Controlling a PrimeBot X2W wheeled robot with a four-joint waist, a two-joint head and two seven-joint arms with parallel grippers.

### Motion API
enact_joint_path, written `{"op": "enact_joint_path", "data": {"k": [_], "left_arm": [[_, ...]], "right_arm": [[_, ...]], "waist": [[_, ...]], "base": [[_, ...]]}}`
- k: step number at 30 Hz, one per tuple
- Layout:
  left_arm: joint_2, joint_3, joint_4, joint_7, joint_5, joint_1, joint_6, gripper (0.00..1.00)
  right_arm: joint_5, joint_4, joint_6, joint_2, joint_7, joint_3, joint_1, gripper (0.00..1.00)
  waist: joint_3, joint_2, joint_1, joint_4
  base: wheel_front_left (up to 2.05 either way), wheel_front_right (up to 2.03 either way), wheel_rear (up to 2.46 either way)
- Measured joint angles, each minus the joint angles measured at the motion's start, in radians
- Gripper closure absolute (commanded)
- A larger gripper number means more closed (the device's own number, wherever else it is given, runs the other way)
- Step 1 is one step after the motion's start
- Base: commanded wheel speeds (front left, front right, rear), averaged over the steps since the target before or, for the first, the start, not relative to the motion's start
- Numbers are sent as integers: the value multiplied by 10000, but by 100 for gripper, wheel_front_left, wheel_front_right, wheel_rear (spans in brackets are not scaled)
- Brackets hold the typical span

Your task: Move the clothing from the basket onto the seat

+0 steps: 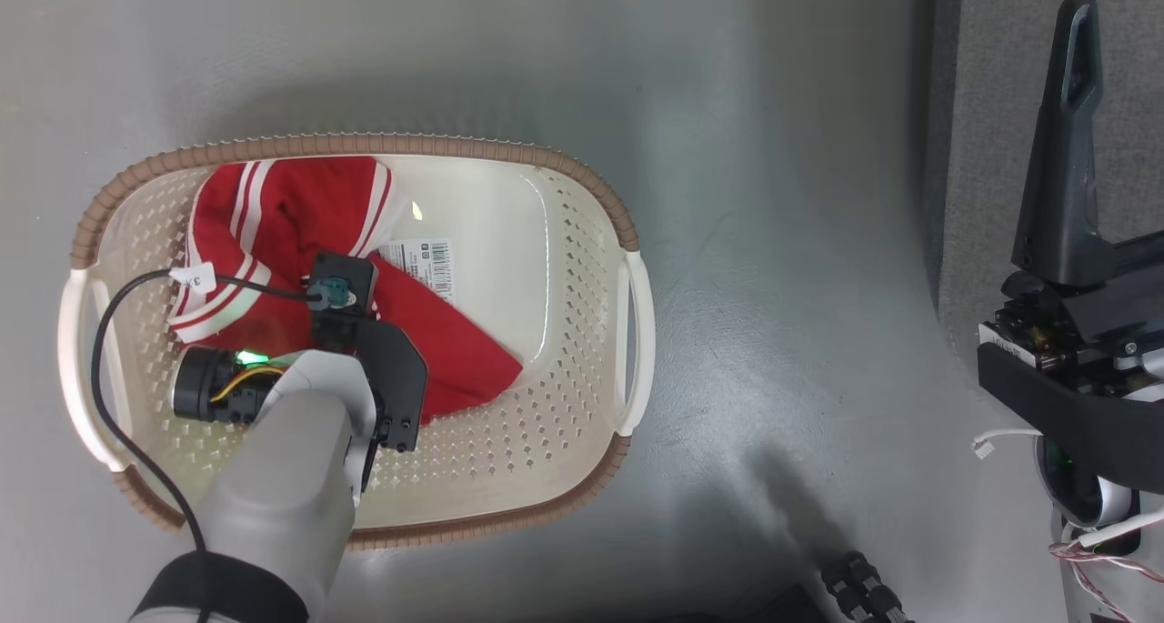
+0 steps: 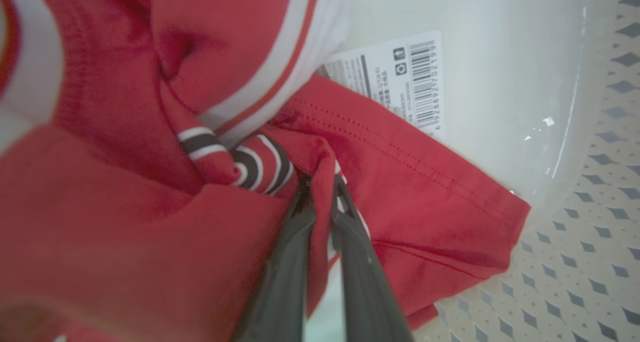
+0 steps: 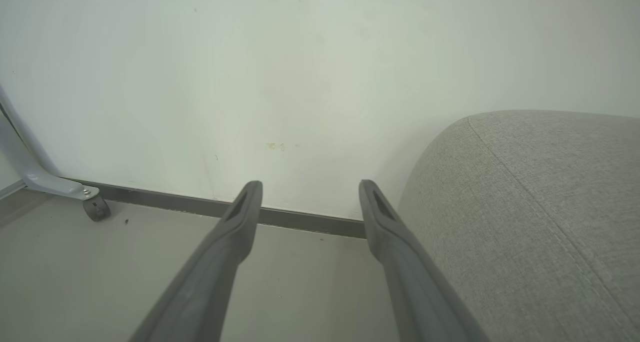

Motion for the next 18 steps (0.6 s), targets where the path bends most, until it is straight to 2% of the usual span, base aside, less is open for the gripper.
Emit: {"op": "enact_joint_path", "data": {"k": [9,18], "left_arm": [[-2,-119,38,-188,6,-378,-65,100],[-12,-140,36,-941,2,-352,-391,100]], "right_arm": [[2,100,0,-2,-17,-8,-35,0],[58,1172,17,-94,-301,-119,-28,0]], "waist": [[-5,1,0,101],[-529,1,-1,287]], "base": [[0,0,0],[0,0,0]]}}
